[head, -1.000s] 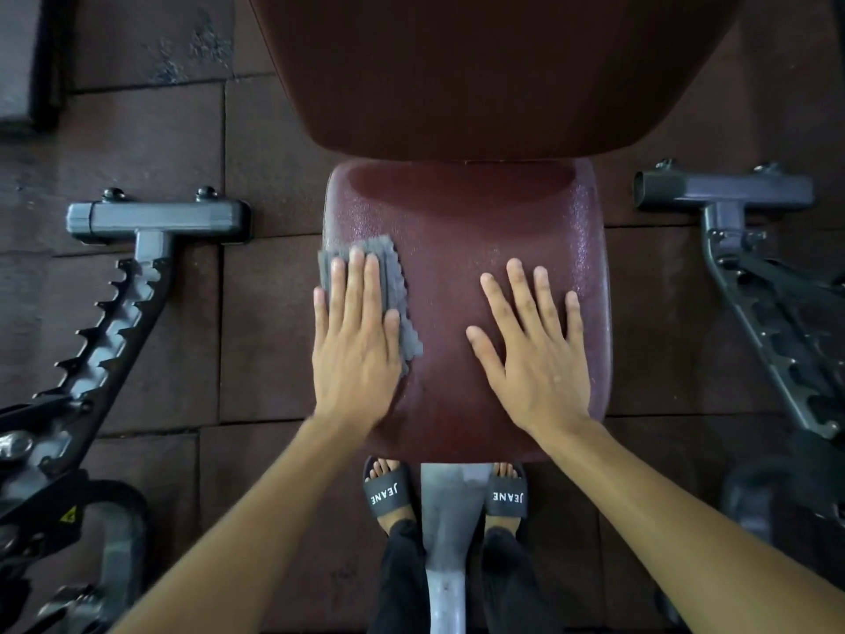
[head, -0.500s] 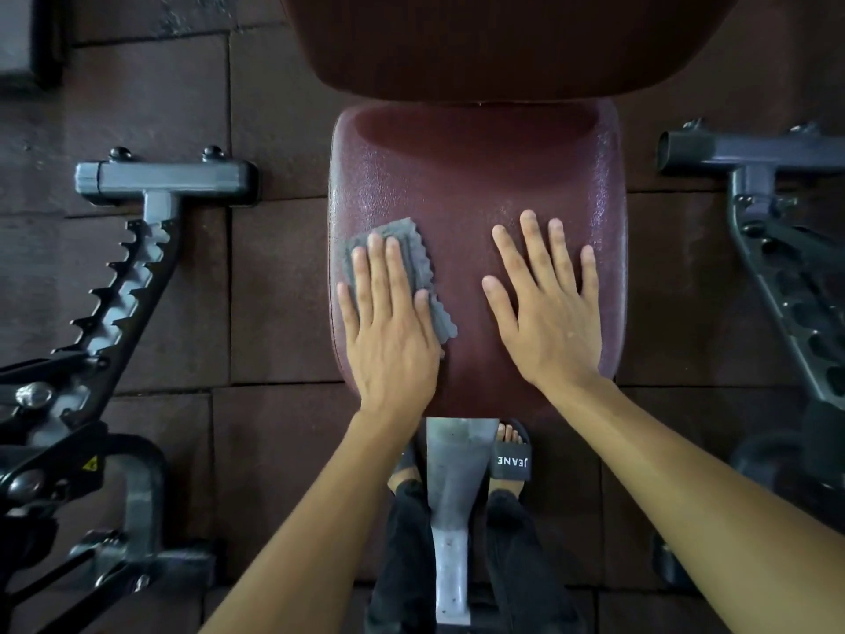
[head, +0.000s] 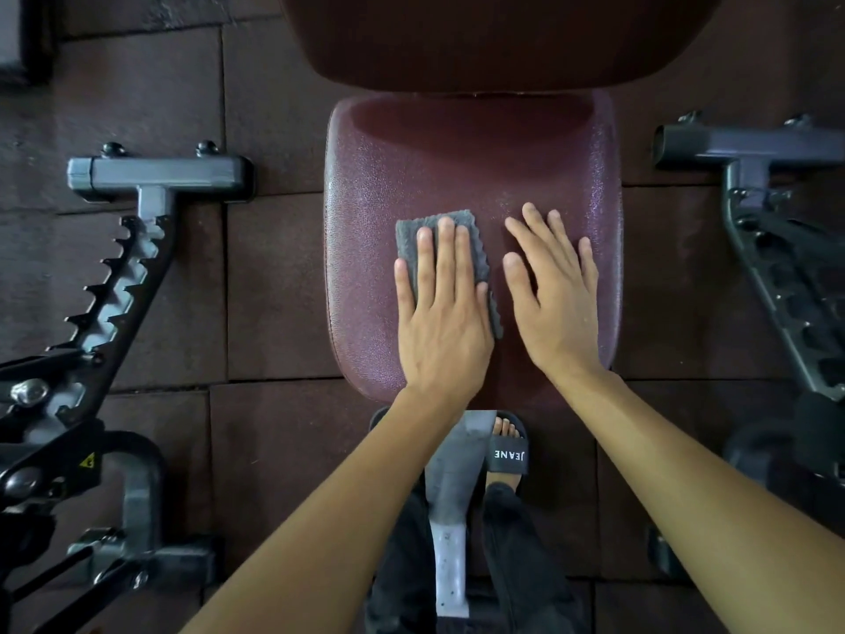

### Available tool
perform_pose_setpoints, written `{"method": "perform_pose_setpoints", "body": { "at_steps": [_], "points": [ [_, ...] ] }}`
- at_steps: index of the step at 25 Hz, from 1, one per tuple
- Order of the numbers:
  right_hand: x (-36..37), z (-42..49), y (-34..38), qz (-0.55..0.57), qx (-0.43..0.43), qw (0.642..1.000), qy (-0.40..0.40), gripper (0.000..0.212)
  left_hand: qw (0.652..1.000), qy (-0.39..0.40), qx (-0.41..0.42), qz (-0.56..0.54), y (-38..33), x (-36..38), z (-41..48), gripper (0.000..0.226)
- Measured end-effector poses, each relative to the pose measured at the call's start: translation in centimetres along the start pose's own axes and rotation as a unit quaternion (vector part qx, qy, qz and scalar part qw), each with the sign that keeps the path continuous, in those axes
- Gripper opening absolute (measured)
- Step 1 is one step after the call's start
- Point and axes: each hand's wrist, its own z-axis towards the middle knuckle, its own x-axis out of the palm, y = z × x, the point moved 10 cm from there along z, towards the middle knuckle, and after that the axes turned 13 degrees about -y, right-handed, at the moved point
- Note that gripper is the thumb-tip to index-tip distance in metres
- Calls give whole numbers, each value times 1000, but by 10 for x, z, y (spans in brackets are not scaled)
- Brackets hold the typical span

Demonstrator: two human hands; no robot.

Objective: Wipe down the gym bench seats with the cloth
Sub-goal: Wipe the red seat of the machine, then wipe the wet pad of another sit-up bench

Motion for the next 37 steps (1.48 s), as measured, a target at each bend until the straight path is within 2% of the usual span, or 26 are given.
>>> {"method": "perform_pose_setpoints", "body": {
  "at_steps": [2,4,6,8,10,12,14,17,19,22,23,25,28,29,31,33,35,37],
  "points": [
    [-6,1,-3,83,79,993,-17,42,999,14,7,-40,-9,-2,6,57],
    [-11,-6,8,110,121,986,-42,42,993,29,18,-116,0,-14,8,55],
    [-8,-15,38,90,83,992,-43,43,991,1,-5,-132,36,-29,12,50],
    [15,-28,69,25,19,1000,-3,50,993,-29,-61,-96,82,-35,17,51],
    [39,-38,84,-60,-5,998,23,65,994,-6,-75,-84,104,-29,18,55],
    [50,-39,85,-132,-1,991,3,77,994,21,-52,-96,105,-22,17,56],
    [53,-39,82,-167,0,986,-28,75,993,33,-45,-100,105,-20,17,55],
    [53,-37,85,-178,-5,982,-65,59,994,60,-41,-79,108,-20,18,53],
    [50,-35,88,-132,4,989,-67,51,994,83,-31,-65,108,-26,19,53],
    [35,-22,78,61,107,992,-14,46,991,111,-44,-57,111,-46,18,51],
    [28,-18,75,147,163,976,10,46,990,116,-53,-55,114,-57,17,50],
    [7,-16,79,301,271,913,50,42,989,115,-76,-60,116,-88,11,47],
    [-15,-34,112,488,413,758,131,36,987,80,-120,-72,121,-153,-2,44],
    [-24,-43,133,533,433,707,169,35,985,61,-146,-70,127,-181,-10,42],
    [-42,-59,181,579,433,643,254,36,979,26,-191,-62,139,-235,-28,40],
    [-57,-81,233,562,403,637,341,39,971,-14,-233,-53,156,-288,-51,39],
    [-64,-115,287,515,362,657,415,50,956,-63,-284,-43,180,-343,-87,37],
    [-64,-151,342,493,325,654,473,53,939,-106,-325,-31,208,-388,-128,35]
  ]
}}
